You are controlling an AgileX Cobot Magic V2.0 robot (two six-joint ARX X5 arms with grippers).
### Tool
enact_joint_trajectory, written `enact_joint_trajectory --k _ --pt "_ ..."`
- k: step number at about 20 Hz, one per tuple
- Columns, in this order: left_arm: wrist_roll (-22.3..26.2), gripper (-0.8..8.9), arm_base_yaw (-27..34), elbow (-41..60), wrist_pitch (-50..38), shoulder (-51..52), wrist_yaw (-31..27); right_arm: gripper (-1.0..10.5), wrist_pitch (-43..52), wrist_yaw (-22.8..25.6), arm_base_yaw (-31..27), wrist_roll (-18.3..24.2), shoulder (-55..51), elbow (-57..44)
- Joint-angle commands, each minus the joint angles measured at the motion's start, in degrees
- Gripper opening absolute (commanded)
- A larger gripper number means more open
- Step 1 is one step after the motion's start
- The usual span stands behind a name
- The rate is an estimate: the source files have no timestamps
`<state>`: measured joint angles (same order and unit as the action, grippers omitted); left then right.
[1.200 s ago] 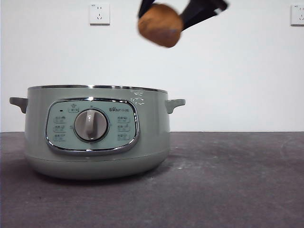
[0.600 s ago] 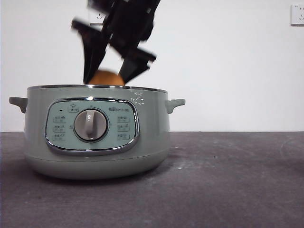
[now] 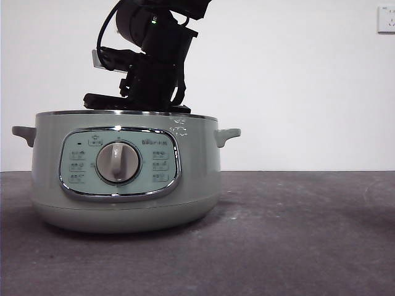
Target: Pick up the potato,open the lid,put the potato in the pot,close the lid
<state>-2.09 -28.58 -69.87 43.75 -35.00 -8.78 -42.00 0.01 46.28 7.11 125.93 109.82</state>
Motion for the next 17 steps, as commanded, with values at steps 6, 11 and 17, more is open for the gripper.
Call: enact_joint_trajectory --k 6,11,17 --pt "0.4 -0.09 0.0 -1.1 -2.7 -0.9 -0.2 4.1 -0.3 0.4 0.1 -0.2 1.2 -0.2" --pt "0.4 -0.09 0.0 -1.1 -2.6 -2.8 -0.2 4.1 -3.0 0.4 -0.2 -0.2 -4.5 -0.2" --pt "0.4 -0.09 0.0 -1.1 -6.4 -5.1 -0.2 4.1 -16.9 0.5 -3.6 -2.5 -18.7 -0.2"
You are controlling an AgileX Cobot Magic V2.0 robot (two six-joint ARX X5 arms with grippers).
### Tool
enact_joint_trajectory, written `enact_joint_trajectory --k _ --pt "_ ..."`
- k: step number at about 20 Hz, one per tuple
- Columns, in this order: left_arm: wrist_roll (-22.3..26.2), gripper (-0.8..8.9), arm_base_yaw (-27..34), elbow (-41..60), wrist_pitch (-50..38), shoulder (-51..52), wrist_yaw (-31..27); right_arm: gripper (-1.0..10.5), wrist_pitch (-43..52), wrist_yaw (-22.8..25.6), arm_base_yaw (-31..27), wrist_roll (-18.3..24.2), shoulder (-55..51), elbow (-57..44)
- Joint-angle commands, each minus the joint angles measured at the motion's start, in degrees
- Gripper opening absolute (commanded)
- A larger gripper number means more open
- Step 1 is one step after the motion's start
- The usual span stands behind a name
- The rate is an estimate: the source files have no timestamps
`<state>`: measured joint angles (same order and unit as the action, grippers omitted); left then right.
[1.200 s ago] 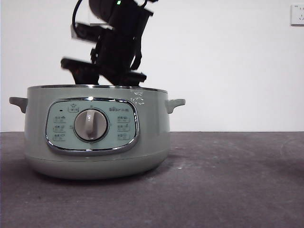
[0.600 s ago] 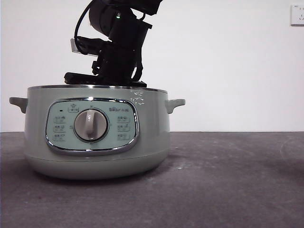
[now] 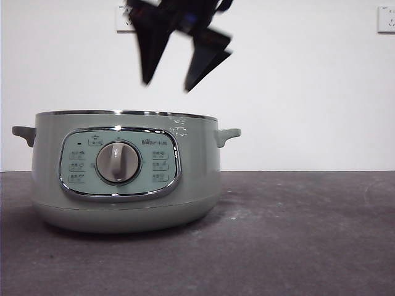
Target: Pick up the potato,open the lid,put the potato in the pot,close the lid
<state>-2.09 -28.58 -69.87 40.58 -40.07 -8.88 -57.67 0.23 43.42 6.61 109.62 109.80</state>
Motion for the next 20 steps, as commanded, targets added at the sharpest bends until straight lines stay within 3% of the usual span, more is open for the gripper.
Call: enact_joint_trajectory --k 1,5,10,20 --pt "0.4 -0.09 0.0 -1.1 -3.6 -1.1 0.0 4.1 -2.9 0.4 -1.4 -2.4 -5.2 -0.2" --pt "0.4 -0.09 0.0 -1.1 -6.7 -8.3 0.0 4.1 -6.6 4.8 -3.0 -3.7 -17.7 -0.2" --pt "0.5 -0.09 0.0 -1.1 -12.7 -17.1 0.5 4.1 -8.8 4.7 -3.0 -4.3 -26.3 -0.2" --pt "-0.3 -0.09 -1.0 -1.0 -22.4 -33.3 1.9 4.1 -13.1 4.8 -3.0 -5.7 -31.4 -0.2"
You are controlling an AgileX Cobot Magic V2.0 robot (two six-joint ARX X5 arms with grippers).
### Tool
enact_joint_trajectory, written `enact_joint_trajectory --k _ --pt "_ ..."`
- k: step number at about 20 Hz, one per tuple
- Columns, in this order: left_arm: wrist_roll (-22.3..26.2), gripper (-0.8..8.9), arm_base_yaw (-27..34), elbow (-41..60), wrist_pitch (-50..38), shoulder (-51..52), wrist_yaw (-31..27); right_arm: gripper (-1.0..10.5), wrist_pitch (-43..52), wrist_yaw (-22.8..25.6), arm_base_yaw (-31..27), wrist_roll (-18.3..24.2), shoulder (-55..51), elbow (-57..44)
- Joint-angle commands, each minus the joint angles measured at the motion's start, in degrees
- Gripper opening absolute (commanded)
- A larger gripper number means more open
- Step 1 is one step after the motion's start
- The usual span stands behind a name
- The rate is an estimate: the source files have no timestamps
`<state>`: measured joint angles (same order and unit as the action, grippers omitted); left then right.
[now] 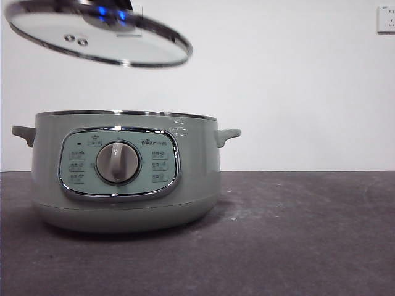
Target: Pick up the potato,open the lid,put the potato in the pot,close the lid
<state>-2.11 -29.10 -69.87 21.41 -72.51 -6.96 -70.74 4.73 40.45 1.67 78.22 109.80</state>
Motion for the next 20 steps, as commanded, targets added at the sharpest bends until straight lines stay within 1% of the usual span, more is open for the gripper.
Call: enact_joint_trajectory --k 1,7,11,13,20 --pt "-0.8 -0.09 -0.5 -1.0 -3.8 -2.1 0.0 4.1 -0.2 0.3 0.0 -0.8 0.0 -0.2" --pt "-1.3 -0.09 -1.1 -1.0 -4.4 -8.8 0.0 4.1 -0.2 0.3 0.0 -0.7 0.0 -0.2" --pt "-1.8 -0.09 -1.6 -1.0 -4.2 -11.2 0.1 4.1 -0.2 0.3 0.0 -0.7 0.0 -0.2" --pt "-2.4 -0.09 -1.7 -1.0 -3.0 -11.6 1.5 4.1 -0.2 0.4 0.0 -0.7 0.0 -0.2" --pt "-2.8 -0.09 -1.8 -1.0 2.7 -11.6 1.4 4.1 -0.1 0.4 0.0 -0.7 0.0 -0.2"
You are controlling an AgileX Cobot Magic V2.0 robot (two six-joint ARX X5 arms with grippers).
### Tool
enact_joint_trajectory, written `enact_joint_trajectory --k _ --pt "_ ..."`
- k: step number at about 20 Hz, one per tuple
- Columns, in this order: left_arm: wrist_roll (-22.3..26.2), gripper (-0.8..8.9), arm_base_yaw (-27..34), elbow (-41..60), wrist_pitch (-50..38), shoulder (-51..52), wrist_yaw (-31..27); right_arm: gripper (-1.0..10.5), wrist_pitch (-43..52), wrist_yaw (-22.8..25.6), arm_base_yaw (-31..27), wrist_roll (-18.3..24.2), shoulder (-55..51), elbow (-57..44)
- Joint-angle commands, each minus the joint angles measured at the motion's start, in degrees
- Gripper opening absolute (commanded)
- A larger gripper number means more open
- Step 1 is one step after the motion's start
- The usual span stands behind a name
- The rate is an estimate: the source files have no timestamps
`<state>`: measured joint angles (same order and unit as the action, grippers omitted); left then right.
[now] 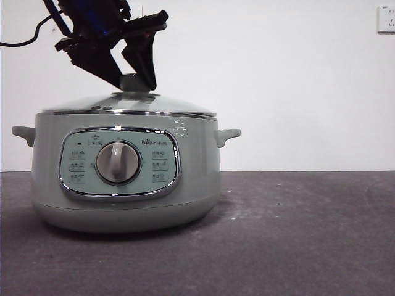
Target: Pick up the potato,open the lid,put the potato in the pot,close the lid
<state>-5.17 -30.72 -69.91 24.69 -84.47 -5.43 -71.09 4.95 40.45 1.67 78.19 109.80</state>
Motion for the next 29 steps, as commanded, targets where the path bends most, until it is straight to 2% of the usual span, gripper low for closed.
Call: enact_joint_trajectory --k 1,8,15,16,17,18,19,20,24,29 --pt "0.2 -0.09 -0.2 -0.9 -0.2 0.4 0.0 4.1 0.2 0.1 -0.2 -0.7 0.0 -0.2" --pt "-0.9 -0.09 -0.2 -0.9 2.1 0.4 4.5 4.1 0.2 0.2 -0.3 -0.7 0.0 -0.2" --pt "-0.8 0.01 0.0 -0.9 2.9 0.4 4.0 4.1 0.2 0.2 -0.3 -0.7 0.0 -0.2" --pt "-0.8 0.35 0.1 -0.9 2.8 0.4 3.9 4.1 0.2 0.2 -0.3 -0.7 0.0 -0.2" --pt "-0.8 1.31 0.1 -0.9 2.4 0.4 3.9 4.1 0.2 0.2 -0.3 -0.7 0.0 -0.2" --pt "-0.8 2.89 0.1 -0.9 1.9 0.4 4.0 4.1 0.2 0.2 -0.3 -0.7 0.0 -0.2" --pt "-0.6 4.00 0.1 -1.0 1.3 0.4 4.0 4.1 0.2 0.2 -0.3 -0.7 0.0 -0.2" --pt "-0.6 4.41 0.1 -1.0 0.3 0.4 4.0 4.1 0.2 0.2 -0.3 -0.7 0.0 -0.2" --pt "-0.6 4.40 0.0 -1.9 -0.2 2.7 4.0 4.1 0.1 0.0 -0.3 -0.7 0.0 -0.2" --pt "-0.6 4.36 -1.1 -2.6 3.6 12.3 4.2 4.0 -3.3 0.1 -0.5 -0.7 0.0 -0.5"
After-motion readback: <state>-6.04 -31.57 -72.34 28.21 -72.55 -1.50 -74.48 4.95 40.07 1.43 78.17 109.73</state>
